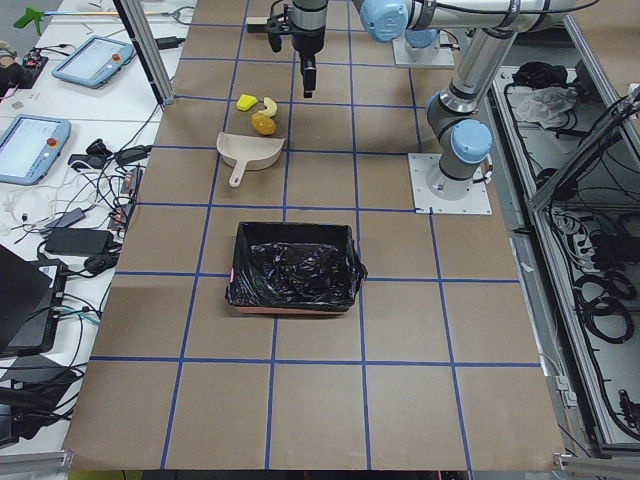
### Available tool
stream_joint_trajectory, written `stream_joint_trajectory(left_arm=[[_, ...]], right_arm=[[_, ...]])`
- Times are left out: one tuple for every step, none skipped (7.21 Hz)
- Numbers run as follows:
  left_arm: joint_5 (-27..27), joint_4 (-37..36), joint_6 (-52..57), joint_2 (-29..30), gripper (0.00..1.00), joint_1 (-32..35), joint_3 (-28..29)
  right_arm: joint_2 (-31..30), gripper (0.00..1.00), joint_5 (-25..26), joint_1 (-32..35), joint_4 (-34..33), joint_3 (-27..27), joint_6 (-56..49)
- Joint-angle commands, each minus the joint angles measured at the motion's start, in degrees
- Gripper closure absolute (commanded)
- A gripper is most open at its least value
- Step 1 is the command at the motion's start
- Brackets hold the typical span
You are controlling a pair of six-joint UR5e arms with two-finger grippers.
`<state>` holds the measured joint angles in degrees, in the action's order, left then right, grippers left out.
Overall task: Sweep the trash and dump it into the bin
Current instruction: 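Lower the right gripper and grasp the brush handle, lift it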
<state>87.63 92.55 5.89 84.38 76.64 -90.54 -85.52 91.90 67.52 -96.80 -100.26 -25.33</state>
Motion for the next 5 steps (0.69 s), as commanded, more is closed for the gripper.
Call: stream_joint_trajectory(left_arm=[[0.0,0.0,0.0,0.0,0.00,0.0,0.0],[0.0,0.0,0.0,0.0,0.00,0.0,-0.1],[0.0,0.0,0.0,0.0,0.00,0.0,-0.1],[0.0,0.0,0.0,0.0,0.00,0.0,0.0],[0.0,0.0,0.0,0.0,0.00,0.0,0.0]], right_arm=[[6.5,0.02,0.3,-0.5,-4.9,-0.4,0.2],[8.5,0.01,0.4,-0.5,-6.1,-0.4,0.3],[10.4,0.01,2.0,-0.5,-8.0,-0.4,0.4],[12.0,0.01,2.4,-0.5,-10.8,-0.4,-0.3],[12.7,0.01,2.3,-0.5,-11.0,-0.4,-0.2]])
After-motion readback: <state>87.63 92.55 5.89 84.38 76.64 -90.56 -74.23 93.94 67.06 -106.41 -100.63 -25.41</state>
